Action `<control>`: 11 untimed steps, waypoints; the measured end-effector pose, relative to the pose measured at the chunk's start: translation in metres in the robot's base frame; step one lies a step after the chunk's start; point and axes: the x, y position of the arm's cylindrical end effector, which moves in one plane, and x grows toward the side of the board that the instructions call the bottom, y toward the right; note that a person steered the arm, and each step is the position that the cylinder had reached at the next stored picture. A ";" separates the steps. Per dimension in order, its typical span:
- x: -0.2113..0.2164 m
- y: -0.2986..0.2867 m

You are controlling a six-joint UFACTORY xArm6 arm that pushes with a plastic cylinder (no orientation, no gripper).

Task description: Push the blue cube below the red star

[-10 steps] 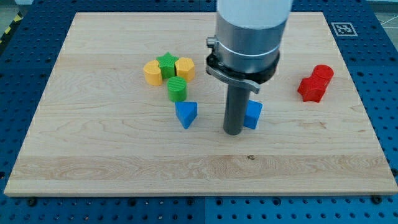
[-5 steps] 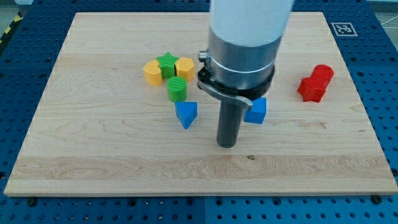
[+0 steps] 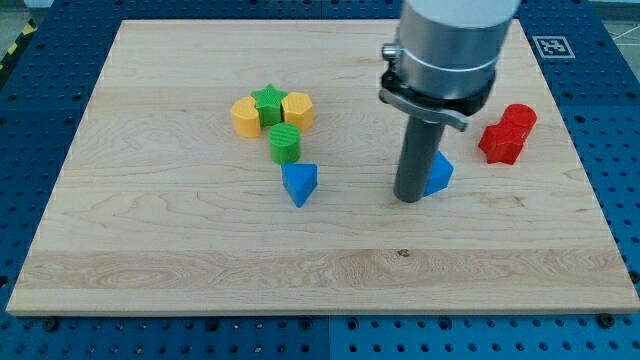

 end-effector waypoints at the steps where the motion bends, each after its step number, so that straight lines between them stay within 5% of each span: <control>1: 0.000 0.021; 5: -0.008 -0.009; 8: -0.008 0.040; 11: -0.027 -0.007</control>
